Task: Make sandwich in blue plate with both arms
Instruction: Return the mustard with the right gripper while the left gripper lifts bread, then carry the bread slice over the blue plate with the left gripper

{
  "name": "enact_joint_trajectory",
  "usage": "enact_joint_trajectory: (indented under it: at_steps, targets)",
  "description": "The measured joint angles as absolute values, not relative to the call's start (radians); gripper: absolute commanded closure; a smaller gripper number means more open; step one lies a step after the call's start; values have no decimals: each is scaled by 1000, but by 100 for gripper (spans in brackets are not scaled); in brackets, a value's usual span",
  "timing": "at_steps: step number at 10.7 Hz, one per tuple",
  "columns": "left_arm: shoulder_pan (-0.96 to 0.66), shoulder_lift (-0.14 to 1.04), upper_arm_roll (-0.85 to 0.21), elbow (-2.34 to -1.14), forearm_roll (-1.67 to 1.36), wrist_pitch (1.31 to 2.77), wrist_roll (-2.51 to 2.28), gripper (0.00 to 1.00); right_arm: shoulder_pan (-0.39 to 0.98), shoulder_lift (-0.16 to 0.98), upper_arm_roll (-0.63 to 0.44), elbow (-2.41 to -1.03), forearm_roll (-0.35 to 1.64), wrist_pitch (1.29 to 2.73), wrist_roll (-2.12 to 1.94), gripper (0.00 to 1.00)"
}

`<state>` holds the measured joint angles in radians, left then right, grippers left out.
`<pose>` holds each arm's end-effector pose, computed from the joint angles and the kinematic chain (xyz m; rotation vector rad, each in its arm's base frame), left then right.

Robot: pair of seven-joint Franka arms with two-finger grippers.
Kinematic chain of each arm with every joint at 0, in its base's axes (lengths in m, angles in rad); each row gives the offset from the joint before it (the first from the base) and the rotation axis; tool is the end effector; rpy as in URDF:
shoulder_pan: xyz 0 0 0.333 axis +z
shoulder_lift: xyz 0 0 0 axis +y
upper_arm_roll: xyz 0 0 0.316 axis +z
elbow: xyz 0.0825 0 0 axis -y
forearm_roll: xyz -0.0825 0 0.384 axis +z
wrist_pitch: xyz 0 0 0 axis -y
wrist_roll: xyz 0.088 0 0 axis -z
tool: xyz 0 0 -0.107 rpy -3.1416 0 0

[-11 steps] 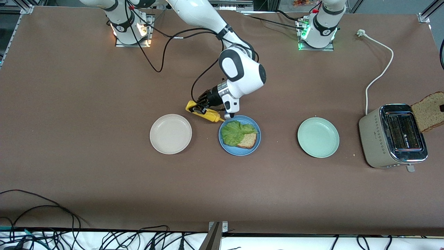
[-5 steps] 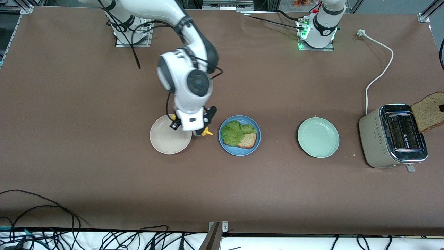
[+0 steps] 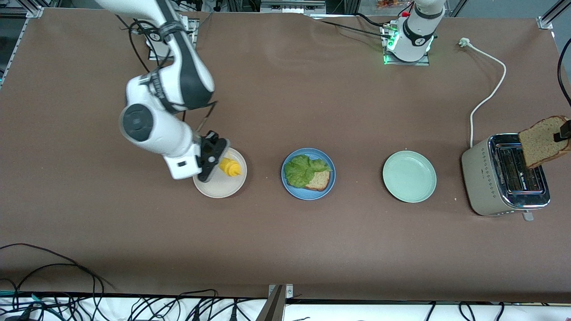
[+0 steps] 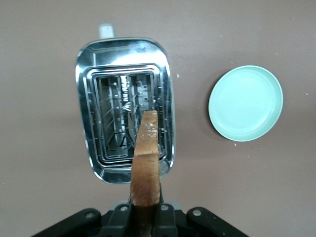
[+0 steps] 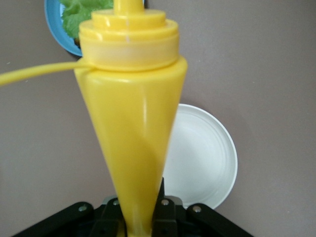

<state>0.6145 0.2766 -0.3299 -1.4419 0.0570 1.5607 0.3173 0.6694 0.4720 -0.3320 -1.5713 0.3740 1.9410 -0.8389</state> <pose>0.5909 0.2049 0.5278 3.0618 -0.0473 -0.1948 0.6171 0.2741 0.3753 -2.5369 -1.4791 0.0303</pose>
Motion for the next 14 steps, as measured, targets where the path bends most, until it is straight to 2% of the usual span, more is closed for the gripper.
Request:
enact_joint_trajectory:
  at_steps: [4, 6, 9, 14]
  targets:
    - [613, 273, -406, -1439, 5, 1520, 311, 100, 289, 415, -109, -1639, 507, 1919, -1140, 100]
    - [613, 273, -472, -1439, -39, 1501, 311, 100, 140, 418, -33, -1662, 572, 1890, -1298, 100]
    - [564, 293, -593, -1450, -81, 1478, 303, 100, 22, 446, -13, -1681, 686, 1810, -1510, 100]
    - [318, 423, -602, -1456, -269, 1514, 96, 100, -67, 607, -9, -1692, 875, 1768, -1852, 100]
